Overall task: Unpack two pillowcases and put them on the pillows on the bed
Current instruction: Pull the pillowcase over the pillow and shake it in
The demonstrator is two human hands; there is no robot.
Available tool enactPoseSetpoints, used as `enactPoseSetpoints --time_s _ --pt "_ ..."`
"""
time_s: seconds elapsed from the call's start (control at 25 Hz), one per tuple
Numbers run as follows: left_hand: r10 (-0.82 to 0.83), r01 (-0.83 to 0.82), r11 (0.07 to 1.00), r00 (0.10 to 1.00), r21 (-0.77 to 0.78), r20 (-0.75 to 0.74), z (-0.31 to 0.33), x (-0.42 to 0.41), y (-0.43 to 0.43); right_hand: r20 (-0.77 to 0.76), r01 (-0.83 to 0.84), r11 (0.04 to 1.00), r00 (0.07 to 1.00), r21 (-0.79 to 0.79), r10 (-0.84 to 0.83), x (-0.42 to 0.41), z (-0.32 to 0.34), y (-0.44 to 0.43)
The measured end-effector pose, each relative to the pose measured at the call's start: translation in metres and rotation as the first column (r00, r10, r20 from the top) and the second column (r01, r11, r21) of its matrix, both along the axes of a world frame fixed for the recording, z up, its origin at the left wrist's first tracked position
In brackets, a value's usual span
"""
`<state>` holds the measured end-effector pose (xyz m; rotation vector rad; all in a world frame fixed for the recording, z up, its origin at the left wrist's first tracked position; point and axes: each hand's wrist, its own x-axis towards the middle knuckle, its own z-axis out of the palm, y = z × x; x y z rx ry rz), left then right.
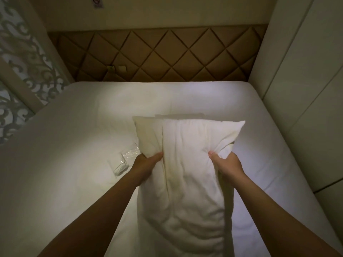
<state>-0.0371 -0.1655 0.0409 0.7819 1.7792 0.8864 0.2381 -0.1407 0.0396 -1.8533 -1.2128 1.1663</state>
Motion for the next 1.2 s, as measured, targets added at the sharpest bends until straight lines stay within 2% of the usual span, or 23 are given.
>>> enactPoseSetpoints --time_s 0.08,0.2,0.32,0.44,0.52,0.6,0.68,0.76,0.88,0.96,1.08,1.12,1.2 --pt "0.066 -0.072 0.996 0.992 0.056 0.106 0.005 -0.004 0.022 -0.064 0.054 0.997 0.997 0.049 -0.05 -0.001 0.003 0.014" --pt "0.17 -0.181 0.983 0.946 0.017 0.274 0.004 -0.021 0.059 -0.194 0.136 0.99 0.973 0.044 -0.125 0.002 0.003 0.044" --pt "0.123 -0.11 0.992 0.96 -0.065 0.251 -0.023 -0.025 0.074 -0.201 0.095 0.995 0.974 -0.033 -0.1 0.002 -0.015 0.065" --pt "-0.023 0.052 0.985 0.985 -0.165 0.172 -0.06 -0.014 0.057 -0.1 -0.026 0.987 0.995 -0.156 0.01 -0.002 -0.056 0.057" --pt "-0.074 0.085 0.951 0.996 -0.297 0.05 -0.089 -0.011 0.038 -0.071 -0.099 0.97 0.994 -0.221 0.086 0.0 -0.09 0.043" --pt "-0.09 0.085 0.922 0.996 -0.377 0.007 -0.118 -0.009 0.019 0.046 -0.169 0.927 0.98 -0.336 0.195 -0.001 -0.122 0.028" --pt "-0.105 0.096 0.927 0.994 -0.364 -0.007 -0.139 -0.003 0.008 0.213 -0.187 0.863 0.925 -0.469 0.316 -0.002 -0.139 0.014" --pt "-0.135 0.106 0.935 0.989 -0.337 -0.065 -0.153 0.003 0.007 0.28 -0.157 0.841 0.898 -0.517 0.34 -0.004 -0.147 0.008" --pt "-0.105 0.054 0.963 0.977 -0.263 -0.186 -0.153 0.004 0.025 0.362 -0.099 0.905 0.894 -0.415 0.264 -0.011 -0.138 0.02" --pt "-0.074 0.034 0.989 0.956 -0.141 -0.286 -0.138 0.003 0.042 0.444 -0.028 0.971 0.886 -0.236 0.133 -0.018 -0.122 0.032" --pt "0.057 -0.048 0.998 0.914 0.033 -0.401 -0.116 0.007 0.069 0.412 0.086 0.995 0.905 0.058 -0.102 -0.029 -0.104 0.046" --pt "0.08 -0.068 0.997 0.91 0.044 -0.407 -0.118 0.007 0.076 0.42 0.092 0.993 0.9 0.071 -0.113 -0.031 -0.104 0.051" --pt "-0.002 -0.03 0.997 0.918 -0.073 -0.396 -0.139 0.007 0.082 0.486 0.059 0.995 0.874 -0.082 -0.012 -0.032 -0.118 0.068"
